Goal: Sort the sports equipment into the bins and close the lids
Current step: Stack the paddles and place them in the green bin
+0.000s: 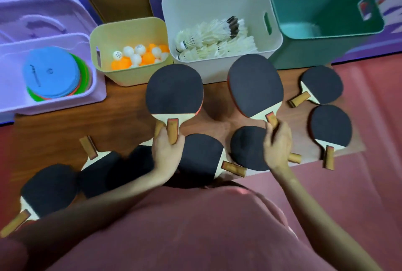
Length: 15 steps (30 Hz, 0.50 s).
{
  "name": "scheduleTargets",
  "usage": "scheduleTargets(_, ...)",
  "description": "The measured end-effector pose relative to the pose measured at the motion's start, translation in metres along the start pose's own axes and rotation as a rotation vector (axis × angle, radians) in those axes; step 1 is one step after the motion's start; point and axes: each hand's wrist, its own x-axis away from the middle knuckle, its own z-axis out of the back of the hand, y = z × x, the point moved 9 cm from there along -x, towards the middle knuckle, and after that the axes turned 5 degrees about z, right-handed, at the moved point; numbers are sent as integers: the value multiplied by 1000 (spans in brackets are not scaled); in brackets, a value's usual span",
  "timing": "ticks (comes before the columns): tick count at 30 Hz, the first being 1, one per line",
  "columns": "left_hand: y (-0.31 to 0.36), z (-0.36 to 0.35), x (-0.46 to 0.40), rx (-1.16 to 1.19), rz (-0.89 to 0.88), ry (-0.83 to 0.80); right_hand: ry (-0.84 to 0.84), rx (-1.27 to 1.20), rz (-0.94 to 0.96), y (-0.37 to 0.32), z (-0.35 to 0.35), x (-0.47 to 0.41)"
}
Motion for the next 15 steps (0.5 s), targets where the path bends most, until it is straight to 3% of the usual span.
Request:
scheduleTargets(7, 4, 17, 6, -57, -42, -47, 118, -60, -7, 12, 18, -12)
scheduleTargets(15, 80, -37, 34, -72, -257, 10, 161, -133, 70, 44, 48, -47)
